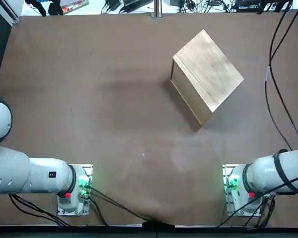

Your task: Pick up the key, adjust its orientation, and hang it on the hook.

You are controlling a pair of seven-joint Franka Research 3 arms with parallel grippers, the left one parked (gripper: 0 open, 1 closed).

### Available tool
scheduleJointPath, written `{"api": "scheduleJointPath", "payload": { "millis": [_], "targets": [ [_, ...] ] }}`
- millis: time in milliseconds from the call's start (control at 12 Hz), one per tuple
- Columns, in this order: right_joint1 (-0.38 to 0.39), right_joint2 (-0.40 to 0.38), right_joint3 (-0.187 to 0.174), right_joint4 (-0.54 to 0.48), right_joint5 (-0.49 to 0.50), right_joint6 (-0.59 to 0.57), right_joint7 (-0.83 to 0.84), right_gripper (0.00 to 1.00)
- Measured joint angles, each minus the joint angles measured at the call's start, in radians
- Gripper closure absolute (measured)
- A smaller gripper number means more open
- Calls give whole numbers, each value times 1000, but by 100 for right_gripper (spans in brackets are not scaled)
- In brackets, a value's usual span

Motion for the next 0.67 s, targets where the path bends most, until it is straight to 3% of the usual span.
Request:
{"api": "scheduleJointPath", "payload": {
  "millis": [167, 667],
  "targets": [
    [7, -32, 0, -66, 0, 30, 49, 0],
    [12, -45, -2, -75, 0, 34, 58, 0]
  ]
}}
